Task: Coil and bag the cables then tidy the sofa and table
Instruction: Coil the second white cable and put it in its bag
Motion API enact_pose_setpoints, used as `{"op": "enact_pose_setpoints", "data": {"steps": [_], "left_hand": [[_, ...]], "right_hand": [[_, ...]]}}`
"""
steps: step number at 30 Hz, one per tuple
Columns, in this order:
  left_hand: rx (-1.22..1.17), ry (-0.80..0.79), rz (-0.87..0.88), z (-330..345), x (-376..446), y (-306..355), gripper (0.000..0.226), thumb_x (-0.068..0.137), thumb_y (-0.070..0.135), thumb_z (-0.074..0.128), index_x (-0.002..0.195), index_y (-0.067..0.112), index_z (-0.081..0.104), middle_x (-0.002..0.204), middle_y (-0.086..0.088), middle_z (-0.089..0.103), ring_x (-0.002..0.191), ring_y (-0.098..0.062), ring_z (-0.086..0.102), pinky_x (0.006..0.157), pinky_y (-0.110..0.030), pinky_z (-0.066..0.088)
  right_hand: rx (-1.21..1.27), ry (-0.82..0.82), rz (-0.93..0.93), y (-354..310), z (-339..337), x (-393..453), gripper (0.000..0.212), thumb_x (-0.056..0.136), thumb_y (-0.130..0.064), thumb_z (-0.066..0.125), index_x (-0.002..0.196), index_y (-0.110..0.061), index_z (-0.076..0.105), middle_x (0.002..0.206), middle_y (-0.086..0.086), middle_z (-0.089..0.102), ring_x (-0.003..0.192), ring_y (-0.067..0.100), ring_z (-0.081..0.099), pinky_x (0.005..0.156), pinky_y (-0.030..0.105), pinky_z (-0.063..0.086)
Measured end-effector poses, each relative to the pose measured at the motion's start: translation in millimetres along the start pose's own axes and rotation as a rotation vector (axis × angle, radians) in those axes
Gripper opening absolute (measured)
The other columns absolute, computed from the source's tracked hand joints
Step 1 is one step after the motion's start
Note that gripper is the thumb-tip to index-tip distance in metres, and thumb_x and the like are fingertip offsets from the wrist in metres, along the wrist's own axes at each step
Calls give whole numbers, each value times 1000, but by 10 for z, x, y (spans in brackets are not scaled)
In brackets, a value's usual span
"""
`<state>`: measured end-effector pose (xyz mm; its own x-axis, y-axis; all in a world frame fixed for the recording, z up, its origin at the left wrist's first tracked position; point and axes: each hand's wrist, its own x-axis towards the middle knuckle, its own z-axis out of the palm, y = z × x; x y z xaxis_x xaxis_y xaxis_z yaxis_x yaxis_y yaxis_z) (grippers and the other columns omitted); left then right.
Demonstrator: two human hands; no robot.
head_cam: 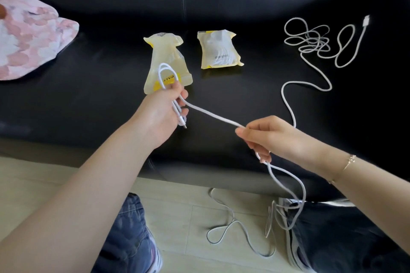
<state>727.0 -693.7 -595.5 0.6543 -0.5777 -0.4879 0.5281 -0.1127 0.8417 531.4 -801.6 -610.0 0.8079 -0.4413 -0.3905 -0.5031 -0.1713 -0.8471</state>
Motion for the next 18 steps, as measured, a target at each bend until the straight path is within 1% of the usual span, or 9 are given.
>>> {"op": "enact_pose_setpoints", "data": {"steps": [2, 4, 6, 7, 10, 12, 14, 16, 18], "left_hand": [[-251, -18, -46, -45, -3, 76, 17, 101, 16, 51, 91, 4, 57, 76, -5, 57, 69, -14, 63, 72, -30, 58], [-453, 6, -94, -99, 13, 135, 17, 101, 14, 50, 95, 1, 58, 74, -7, 58, 59, -15, 65, 62, -29, 58], [-507, -10, -111, -144, 31, 149, 19, 103, 14, 45, 90, 5, 55, 67, -3, 53, 51, -9, 53, 51, -22, 49], [-479, -41, -107, -163, 36, 146, 22, 104, 14, 42, 86, 8, 52, 64, 0, 48, 49, -7, 44, 49, -20, 43], [-240, -96, -66, -135, 25, 119, 25, 105, 16, 40, 81, 12, 46, 62, 3, 39, 49, -6, 29, 48, -17, 30], [-28, -112, -8, -76, -12, 101, 27, 105, 15, 40, 78, 13, 43, 59, 5, 35, 45, -4, 26, 45, -17, 26], [171, -144, 47, -18, -47, 50, 33, 106, 14, 40, 73, 15, 40, 56, 5, 33, 41, -4, 26, 44, -17, 25], [344, -166, 88, 18, -83, -43, 31, 105, 16, 41, 75, 15, 43, 58, 3, 41, 43, -6, 30, 47, -19, 28], [507, -178, 121, 57, -120, -150, 23, 105, 21, 41, 85, 14, 50, 66, 3, 60, 47, -7, 38, 51, -20, 36]], "right_hand": [[-16, 33, 18, -12, -44, -10, 50, 96, -39, 54, 54, -14, 45, 51, 7, 36, 47, 21, 39, 61, 34, 47], [21, 26, 26, -31, -68, -27, 48, 97, -39, 53, 58, -13, 47, 52, 4, 32, 48, 20, 34, 55, 31, 43], [55, 44, 39, -29, -69, -20, 43, 98, -35, 52, 64, -10, 50, 49, -1, 32, 47, 18, 29, 48, 28, 32], [55, 71, 47, -20, -64, -4, 40, 99, -33, 52, 67, -9, 52, 48, -3, 33, 47, 17, 28, 46, 27, 28], [-31, 177, 56, 19, -59, 38, 34, 98, -27, 53, 68, -12, 58, 46, -7, 38, 45, 13, 29, 43, 22, 26], [-129, 236, 15, 19, -57, 46, 29, 96, -22, 52, 70, -17, 62, 54, -2, 43, 47, 11, 32, 43, 17, 27], [-175, 288, -72, -3, -52, 33, 27, 96, -18, 51, 72, -19, 63, 59, 2, 44, 48, 11, 32, 43, 18, 28], [-198, 328, -167, -35, -51, 15, 26, 97, -17, 51, 74, -20, 62, 57, 1, 44, 48, 10, 31, 46, 21, 28], [-206, 363, -233, -55, -57, 7, 24, 97, -17, 52, 75, -20, 62, 53, -5, 41, 46, 8, 30, 47, 20, 28]]}}
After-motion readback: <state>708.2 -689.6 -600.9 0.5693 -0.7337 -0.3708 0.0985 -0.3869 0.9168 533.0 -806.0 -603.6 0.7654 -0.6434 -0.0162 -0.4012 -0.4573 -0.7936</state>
